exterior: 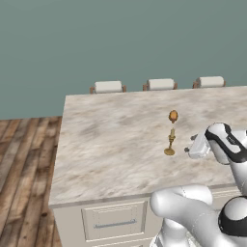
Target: Pick the candle and candle from the dining table and place them in the open cabinet. Close the cabinet after placing the objects.
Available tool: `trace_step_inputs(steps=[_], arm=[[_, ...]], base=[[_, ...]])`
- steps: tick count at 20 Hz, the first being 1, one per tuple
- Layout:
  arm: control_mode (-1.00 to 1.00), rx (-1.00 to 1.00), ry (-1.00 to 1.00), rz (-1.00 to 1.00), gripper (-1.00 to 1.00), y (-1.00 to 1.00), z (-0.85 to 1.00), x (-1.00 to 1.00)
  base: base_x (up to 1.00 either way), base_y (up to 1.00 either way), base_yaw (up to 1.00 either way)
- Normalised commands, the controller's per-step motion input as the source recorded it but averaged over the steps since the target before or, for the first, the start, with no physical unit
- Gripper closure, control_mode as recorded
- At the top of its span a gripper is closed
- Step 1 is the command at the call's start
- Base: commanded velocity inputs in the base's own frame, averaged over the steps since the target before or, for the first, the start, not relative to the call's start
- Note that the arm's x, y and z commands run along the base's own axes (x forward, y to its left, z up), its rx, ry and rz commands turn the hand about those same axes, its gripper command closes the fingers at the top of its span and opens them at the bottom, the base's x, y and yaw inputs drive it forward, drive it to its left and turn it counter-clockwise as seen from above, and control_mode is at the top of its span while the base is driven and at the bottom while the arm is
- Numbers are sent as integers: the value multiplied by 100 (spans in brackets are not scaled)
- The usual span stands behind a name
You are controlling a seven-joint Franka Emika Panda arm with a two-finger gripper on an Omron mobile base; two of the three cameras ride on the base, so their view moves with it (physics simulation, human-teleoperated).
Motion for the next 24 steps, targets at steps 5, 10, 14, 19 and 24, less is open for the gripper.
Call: trace_step_inputs(steps=[5,10,14,19,24], arm=[[-100,0,0,3,-100,-4,-1,12],[-100,-1,0,1,-100,-8,-5,9],[-100,-1,0,-1,-100,-4,-7,10],[-100,0,0,-1,-100,-1,-8,13],[-100,-1,0,-2,-100,0,-10,16]], base=[[0,0,0],[0,0,0],[0,0,0],[0,0,0],[0,0,0]])
